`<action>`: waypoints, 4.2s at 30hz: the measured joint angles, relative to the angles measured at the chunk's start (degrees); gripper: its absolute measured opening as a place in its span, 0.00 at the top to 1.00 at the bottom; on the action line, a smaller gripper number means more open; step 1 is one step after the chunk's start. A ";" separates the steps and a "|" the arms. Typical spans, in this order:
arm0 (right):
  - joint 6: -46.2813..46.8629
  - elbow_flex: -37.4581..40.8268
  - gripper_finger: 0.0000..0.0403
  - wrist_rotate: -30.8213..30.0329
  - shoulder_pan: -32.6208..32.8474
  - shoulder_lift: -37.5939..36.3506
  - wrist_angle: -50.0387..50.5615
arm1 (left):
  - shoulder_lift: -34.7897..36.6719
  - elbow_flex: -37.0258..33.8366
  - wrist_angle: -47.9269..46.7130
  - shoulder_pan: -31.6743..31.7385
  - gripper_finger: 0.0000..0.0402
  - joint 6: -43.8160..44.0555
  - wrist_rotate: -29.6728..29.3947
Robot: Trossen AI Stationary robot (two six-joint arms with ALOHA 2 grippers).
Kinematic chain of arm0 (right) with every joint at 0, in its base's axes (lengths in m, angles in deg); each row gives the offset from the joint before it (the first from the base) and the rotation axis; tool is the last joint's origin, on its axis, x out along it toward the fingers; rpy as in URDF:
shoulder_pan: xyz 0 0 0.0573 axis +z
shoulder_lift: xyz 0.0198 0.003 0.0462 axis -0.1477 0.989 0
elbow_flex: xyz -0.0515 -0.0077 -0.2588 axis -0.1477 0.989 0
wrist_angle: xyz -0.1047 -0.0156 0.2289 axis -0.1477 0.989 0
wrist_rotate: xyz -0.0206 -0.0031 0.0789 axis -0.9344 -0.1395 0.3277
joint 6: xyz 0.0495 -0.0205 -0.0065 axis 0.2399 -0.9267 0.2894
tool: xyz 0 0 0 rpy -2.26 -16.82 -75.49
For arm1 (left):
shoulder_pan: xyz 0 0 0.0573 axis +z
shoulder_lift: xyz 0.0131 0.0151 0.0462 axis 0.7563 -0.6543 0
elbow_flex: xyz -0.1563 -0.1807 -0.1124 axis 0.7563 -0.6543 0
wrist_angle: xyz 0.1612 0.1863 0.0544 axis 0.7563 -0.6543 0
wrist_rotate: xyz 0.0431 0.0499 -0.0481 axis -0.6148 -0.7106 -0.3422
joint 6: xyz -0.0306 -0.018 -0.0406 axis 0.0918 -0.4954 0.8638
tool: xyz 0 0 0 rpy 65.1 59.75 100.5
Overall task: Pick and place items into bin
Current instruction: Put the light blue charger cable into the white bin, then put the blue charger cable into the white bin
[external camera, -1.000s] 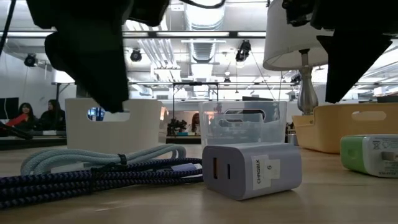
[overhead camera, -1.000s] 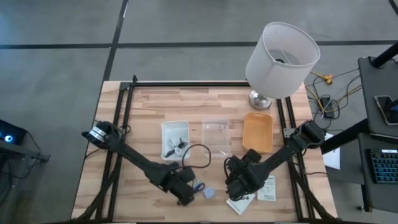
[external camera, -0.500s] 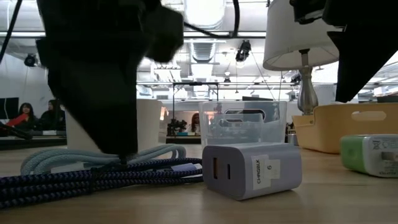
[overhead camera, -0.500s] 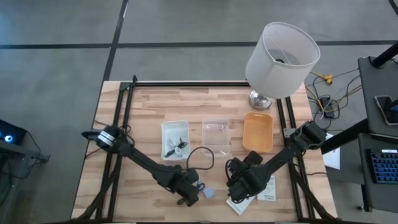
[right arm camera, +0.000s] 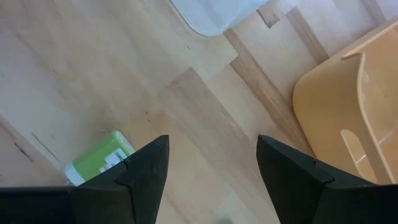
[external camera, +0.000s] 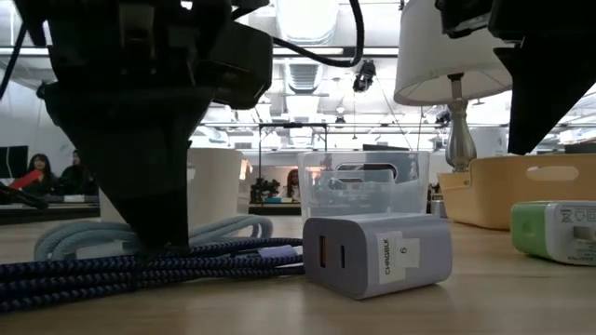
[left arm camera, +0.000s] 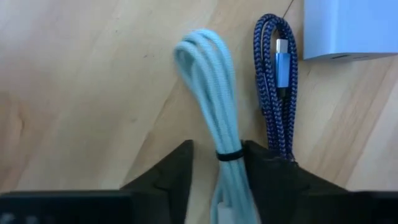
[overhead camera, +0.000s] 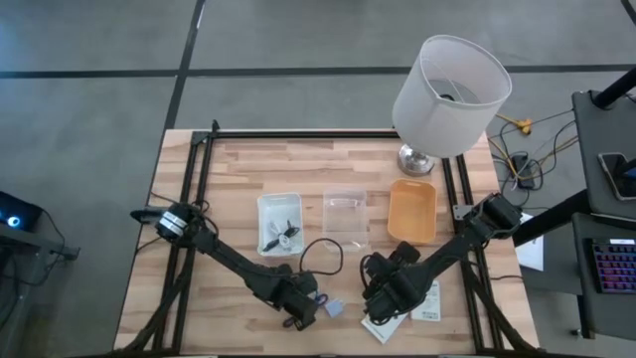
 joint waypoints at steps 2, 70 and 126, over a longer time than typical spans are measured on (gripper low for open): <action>-0.02 -0.01 0.43 0.00 0.00 0.00 0.01 | 0.00 0.00 0.06 0.00 0.78 -1.69 -0.02; 7.26 0.12 0.43 -0.33 0.00 0.00 5.71 | 5.94 3.60 -4.04 -2.06 0.52 -0.65 -0.48; 7.72 1.08 0.43 1.68 1.75 0.00 5.60 | -3.76 6.28 -6.66 -3.57 0.99 -2.30 -4.03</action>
